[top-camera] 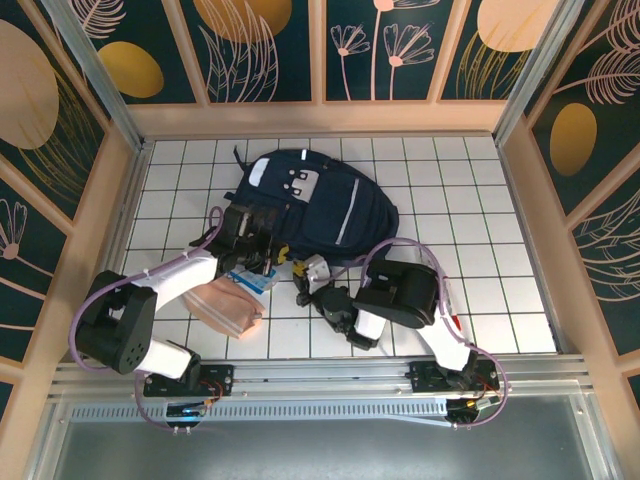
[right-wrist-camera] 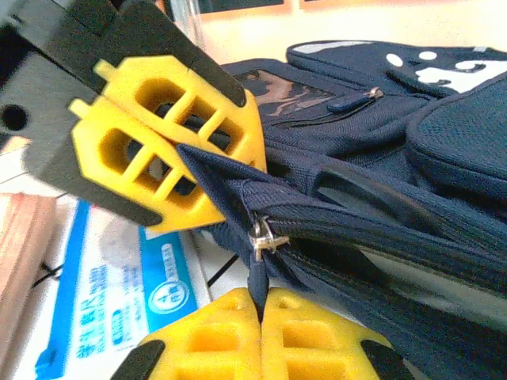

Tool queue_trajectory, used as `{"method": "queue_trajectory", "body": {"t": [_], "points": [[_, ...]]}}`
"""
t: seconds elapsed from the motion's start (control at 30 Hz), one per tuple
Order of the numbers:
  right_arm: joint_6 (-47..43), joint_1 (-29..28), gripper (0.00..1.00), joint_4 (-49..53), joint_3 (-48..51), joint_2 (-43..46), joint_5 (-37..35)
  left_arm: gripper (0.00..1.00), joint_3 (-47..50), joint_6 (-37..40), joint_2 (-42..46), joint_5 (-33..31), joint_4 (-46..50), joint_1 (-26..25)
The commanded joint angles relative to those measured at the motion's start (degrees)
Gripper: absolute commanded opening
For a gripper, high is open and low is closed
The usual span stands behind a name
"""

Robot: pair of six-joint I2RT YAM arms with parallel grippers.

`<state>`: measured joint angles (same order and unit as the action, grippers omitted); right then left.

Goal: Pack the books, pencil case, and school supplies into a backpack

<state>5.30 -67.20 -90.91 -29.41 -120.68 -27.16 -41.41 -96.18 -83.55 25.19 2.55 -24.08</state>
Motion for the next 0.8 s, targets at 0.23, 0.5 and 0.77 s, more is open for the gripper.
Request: {"method": "queue_trajectory", "body": {"t": [0.23, 0.5, 0.77], "points": [[14.74, 2.09, 0.00, -4.92, 11.40, 9.66, 15.39, 0.00, -0.70, 10.45, -1.92, -4.77, -2.32, 6.84], [16.09, 8.63, 0.00, -7.05, 18.63, 13.48, 17.78, 0.00, -0.60, 10.76, -3.28, -5.19, -4.98, 7.17], [18.83, 17.94, 0.00, -5.78, 24.46, 17.79, 23.99, 0.00, -4.92, 18.24, -8.17, -5.33, -2.22, 10.90]]}}
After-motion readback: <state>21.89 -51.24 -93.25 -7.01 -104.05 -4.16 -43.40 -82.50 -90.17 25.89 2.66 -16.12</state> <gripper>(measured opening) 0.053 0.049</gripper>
